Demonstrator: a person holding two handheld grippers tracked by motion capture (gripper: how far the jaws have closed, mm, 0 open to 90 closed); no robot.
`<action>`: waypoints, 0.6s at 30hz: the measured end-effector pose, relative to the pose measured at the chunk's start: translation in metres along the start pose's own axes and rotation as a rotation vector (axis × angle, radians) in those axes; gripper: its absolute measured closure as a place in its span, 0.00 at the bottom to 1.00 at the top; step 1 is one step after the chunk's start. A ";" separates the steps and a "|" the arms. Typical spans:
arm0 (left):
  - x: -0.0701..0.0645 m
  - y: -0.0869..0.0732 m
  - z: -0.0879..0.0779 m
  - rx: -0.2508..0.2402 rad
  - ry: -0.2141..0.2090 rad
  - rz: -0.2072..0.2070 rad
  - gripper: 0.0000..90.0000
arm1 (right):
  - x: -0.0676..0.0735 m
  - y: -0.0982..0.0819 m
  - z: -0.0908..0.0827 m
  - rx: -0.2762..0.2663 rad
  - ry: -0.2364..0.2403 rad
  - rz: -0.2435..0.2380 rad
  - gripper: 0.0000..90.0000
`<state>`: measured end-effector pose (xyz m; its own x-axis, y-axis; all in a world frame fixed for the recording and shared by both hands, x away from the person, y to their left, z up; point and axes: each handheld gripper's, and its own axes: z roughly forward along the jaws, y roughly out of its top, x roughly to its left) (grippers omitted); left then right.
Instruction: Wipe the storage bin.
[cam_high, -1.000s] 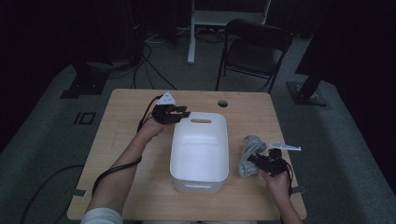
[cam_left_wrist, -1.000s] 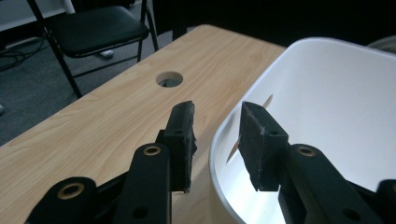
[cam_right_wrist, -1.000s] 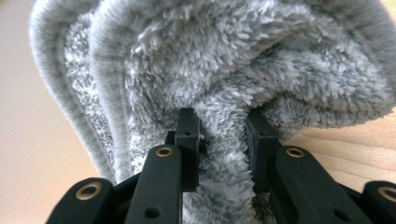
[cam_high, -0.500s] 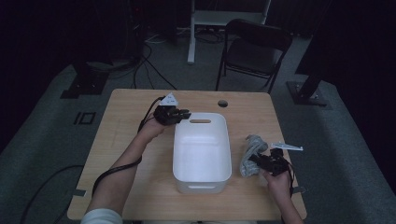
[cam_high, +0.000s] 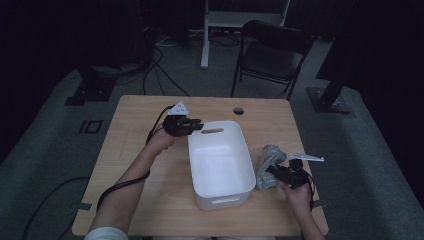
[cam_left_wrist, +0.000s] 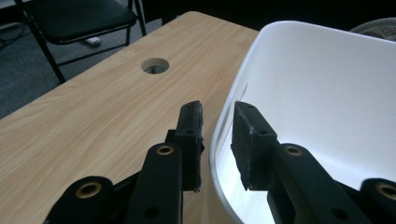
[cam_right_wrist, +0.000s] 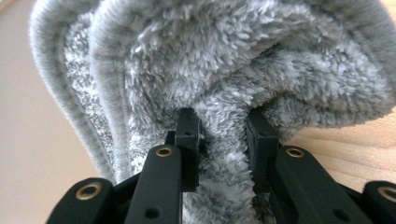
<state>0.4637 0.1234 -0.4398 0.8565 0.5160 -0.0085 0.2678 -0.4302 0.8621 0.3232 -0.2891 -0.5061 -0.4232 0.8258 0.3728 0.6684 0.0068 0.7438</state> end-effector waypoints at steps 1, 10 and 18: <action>0.000 0.000 0.001 0.001 -0.001 -0.001 0.82 | 0.000 0.000 0.000 0.000 0.000 0.003 0.80; -0.004 -0.007 -0.009 0.000 0.053 0.006 0.89 | -0.001 0.000 -0.002 -0.004 -0.002 0.004 0.80; -0.006 -0.017 -0.023 -0.015 0.080 -0.056 0.93 | -0.002 0.001 -0.001 -0.008 -0.001 0.013 0.80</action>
<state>0.4437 0.1445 -0.4432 0.8025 0.5963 -0.0170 0.3068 -0.3880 0.8691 0.3234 -0.2912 -0.5055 -0.4139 0.8263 0.3820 0.6687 -0.0087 0.7435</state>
